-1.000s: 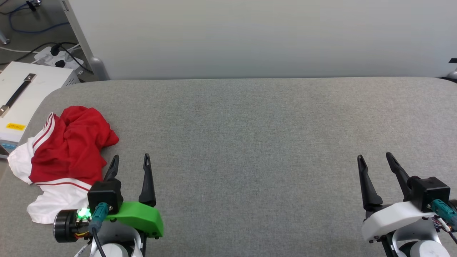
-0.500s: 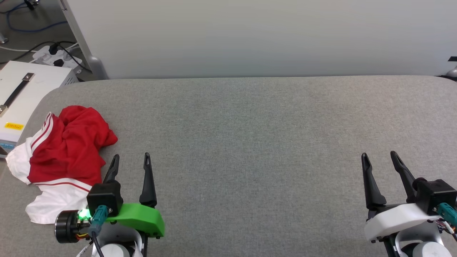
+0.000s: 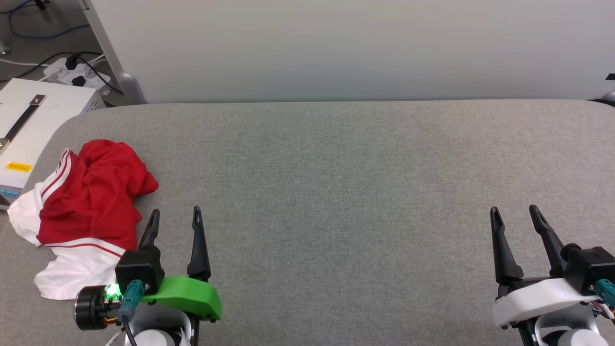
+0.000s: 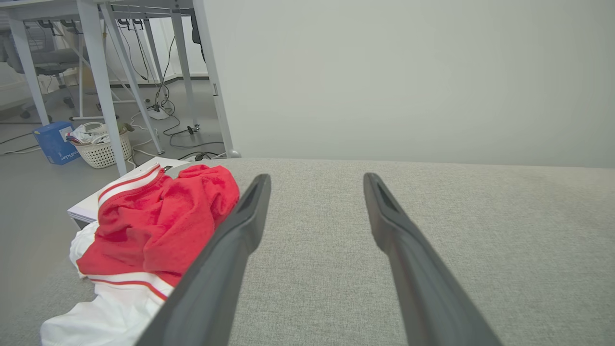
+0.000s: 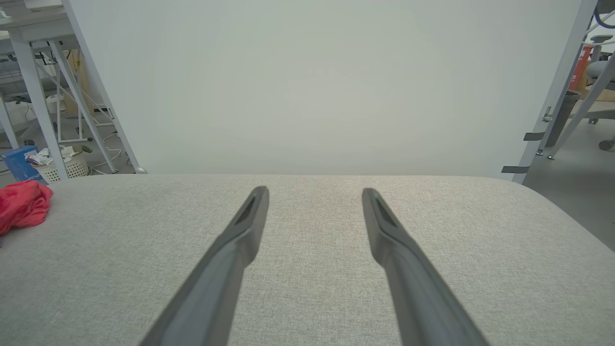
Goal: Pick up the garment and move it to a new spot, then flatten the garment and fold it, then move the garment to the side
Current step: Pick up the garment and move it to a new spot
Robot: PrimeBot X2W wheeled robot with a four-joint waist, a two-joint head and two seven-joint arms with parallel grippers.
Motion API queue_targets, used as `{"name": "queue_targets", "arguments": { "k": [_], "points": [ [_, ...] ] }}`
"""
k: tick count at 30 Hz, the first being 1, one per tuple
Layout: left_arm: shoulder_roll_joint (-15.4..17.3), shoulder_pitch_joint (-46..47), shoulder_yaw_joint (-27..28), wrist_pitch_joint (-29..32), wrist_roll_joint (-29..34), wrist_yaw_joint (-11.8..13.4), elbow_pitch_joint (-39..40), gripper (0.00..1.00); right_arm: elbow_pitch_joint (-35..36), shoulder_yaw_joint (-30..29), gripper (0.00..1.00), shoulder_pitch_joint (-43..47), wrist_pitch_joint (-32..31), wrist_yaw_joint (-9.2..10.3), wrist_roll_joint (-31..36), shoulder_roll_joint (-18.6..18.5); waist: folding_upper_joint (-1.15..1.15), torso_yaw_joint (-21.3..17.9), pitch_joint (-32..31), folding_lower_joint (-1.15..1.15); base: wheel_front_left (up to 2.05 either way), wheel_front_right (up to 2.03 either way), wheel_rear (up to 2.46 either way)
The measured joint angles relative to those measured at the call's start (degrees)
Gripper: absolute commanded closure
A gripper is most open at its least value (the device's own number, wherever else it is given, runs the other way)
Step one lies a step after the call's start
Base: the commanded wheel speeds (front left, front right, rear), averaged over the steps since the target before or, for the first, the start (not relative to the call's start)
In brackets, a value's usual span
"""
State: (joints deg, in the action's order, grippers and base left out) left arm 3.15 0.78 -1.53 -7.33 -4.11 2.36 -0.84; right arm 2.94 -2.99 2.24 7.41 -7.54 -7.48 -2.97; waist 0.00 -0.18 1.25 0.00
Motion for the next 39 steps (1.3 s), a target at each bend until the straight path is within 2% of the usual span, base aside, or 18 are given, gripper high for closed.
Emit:
{"name": "queue_targets", "arguments": {
  "k": [7,18,39],
  "points": [
    [-0.01,-0.01,0.31,-0.80,-0.45,0.46,-0.15,0.00,0.41,0.01,0.00,0.06,0.92,0.00,-0.43,0.00,0.00,1.04,0.56,0.00,0.00,0.00,0.00],
    [-0.01,0.08,1.71,-2.23,-1.43,0.91,-0.41,0.00,1.38,0.93,0.00,0.05,2.07,0.00,-0.13,0.00,0.00,4.85,1.94,0.00,0.00,0.00,0.00],
    [-0.02,0.25,4.37,-4.60,-5.69,2.00,-1.52,0.00,3.46,2.70,0.00,-0.04,4.54,0.00,1.37,0.08,0.00,16.04,4.24,0.00,0.00,0.00,0.00]
  ]
}}
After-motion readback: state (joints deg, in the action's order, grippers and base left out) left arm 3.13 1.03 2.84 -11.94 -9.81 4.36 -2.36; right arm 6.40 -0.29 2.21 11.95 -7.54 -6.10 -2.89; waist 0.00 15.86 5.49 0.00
